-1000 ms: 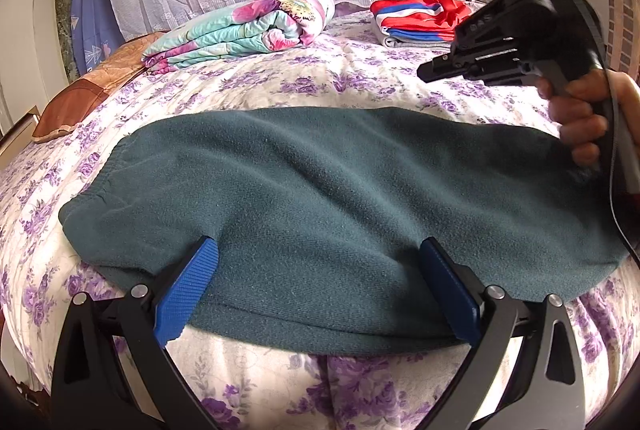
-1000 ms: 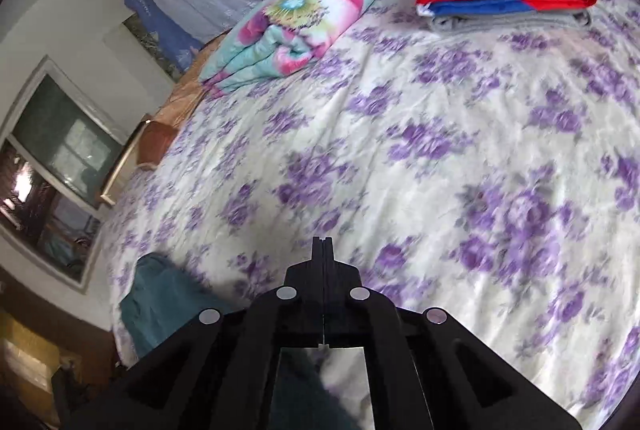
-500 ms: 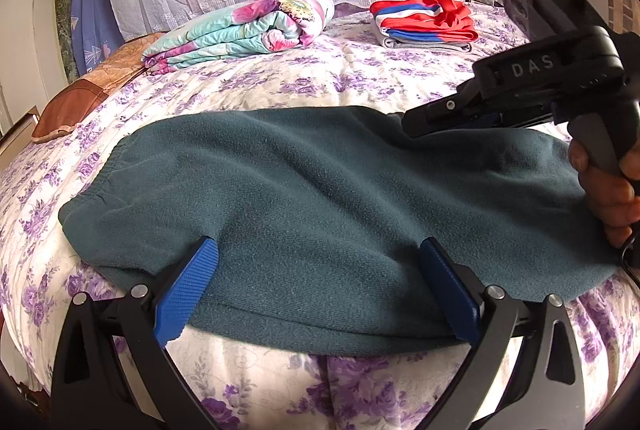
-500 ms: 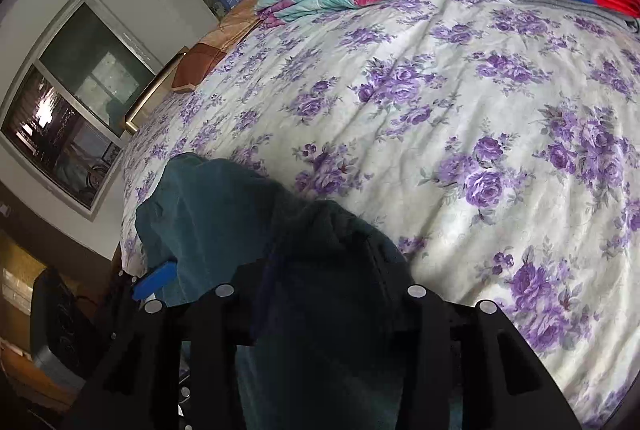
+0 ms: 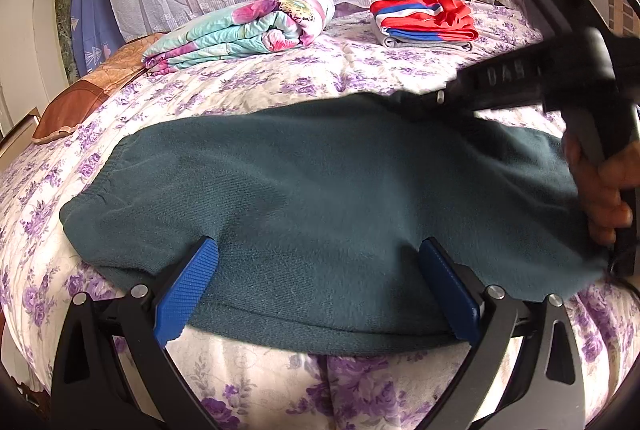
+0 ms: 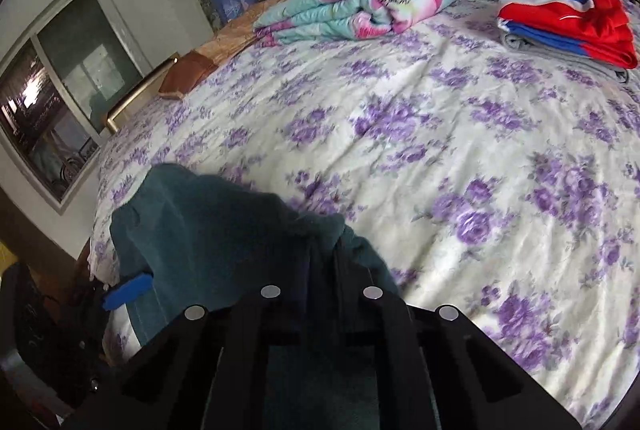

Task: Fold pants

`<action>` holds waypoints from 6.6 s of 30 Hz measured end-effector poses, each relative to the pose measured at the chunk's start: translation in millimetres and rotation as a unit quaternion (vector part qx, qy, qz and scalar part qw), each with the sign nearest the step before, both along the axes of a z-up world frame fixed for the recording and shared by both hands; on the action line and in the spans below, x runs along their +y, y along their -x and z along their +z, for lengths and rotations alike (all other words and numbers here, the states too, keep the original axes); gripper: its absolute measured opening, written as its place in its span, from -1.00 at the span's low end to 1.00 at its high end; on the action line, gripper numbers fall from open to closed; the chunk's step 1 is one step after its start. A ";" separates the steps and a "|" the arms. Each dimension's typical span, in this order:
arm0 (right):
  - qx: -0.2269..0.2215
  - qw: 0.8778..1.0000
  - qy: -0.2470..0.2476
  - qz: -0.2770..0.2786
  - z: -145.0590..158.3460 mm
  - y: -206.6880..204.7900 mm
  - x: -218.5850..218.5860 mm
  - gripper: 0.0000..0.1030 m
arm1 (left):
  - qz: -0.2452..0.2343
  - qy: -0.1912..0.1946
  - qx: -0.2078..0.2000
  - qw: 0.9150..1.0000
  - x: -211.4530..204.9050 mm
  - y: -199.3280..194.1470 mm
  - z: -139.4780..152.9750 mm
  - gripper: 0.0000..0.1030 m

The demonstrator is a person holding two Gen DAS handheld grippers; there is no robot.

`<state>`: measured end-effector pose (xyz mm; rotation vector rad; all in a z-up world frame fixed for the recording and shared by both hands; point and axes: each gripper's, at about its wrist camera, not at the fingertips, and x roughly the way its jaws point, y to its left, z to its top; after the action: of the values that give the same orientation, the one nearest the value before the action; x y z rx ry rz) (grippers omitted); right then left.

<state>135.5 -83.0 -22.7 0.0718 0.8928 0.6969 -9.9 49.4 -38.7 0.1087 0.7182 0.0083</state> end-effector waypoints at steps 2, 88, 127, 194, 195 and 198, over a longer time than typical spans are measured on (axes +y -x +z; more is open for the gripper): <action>-0.013 1.000 0.027 -0.009 -0.4 -11.5 6.5 -0.81 | -0.001 -0.002 0.000 1.000 -1.1 0.7 0.1 0.90; -0.104 0.989 0.081 -0.071 10.5 137.9 -54.9 -0.91 | 0.142 0.063 -0.019 0.988 91.6 28.3 0.6 0.92; -0.053 0.994 0.062 -0.066 -6.9 119.2 -82.3 0.89 | 0.097 0.335 0.069 0.935 175.3 -22.8 9.9 0.90; -0.064 0.957 0.139 -0.246 -9.1 145.1 -215.2 0.93 | -0.062 0.008 0.063 0.996 -98.5 -20.4 1.8 0.92; -0.072 0.956 0.129 -0.254 -4.1 147.7 -218.6 0.93 | -0.065 0.026 0.070 0.995 -91.9 -21.7 4.4 0.92; -0.112 0.949 0.106 -0.275 19.0 148.6 -221.4 0.93 | -0.040 0.025 0.041 0.998 -80.8 -26.2 21.2 0.92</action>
<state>-13.1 -304.4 -3.7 0.0443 0.6787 0.0824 16.2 -31.4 -17.5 0.0891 0.7943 -0.0904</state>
